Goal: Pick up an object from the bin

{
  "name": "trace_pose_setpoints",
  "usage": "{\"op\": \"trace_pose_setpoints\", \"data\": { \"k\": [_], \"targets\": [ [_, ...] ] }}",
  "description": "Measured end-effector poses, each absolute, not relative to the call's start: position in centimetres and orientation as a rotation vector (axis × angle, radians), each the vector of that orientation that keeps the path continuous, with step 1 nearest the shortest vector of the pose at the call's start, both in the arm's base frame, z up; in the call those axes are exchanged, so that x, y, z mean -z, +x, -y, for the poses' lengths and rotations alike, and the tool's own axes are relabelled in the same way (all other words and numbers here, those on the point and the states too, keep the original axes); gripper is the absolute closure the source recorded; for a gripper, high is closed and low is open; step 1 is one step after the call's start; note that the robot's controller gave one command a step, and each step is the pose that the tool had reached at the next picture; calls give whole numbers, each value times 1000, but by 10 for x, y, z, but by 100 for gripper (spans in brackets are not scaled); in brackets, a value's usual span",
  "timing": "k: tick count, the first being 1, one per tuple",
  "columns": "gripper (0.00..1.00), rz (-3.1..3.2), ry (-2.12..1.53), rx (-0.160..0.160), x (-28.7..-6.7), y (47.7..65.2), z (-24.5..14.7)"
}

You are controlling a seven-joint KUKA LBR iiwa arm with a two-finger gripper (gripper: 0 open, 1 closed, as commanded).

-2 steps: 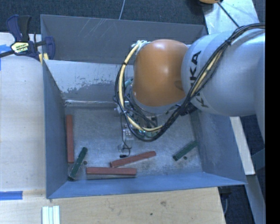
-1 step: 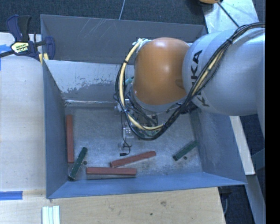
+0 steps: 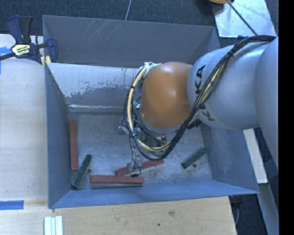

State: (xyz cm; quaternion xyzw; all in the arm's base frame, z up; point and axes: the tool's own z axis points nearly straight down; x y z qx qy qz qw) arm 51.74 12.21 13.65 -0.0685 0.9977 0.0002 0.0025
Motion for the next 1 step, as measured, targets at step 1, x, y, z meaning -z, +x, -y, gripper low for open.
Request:
{"op": "trace_pose_setpoints", "data": {
  "k": [1],
  "targets": [
    [0, -3112, -392, 0, -145, 501, -107]
  ]
}}
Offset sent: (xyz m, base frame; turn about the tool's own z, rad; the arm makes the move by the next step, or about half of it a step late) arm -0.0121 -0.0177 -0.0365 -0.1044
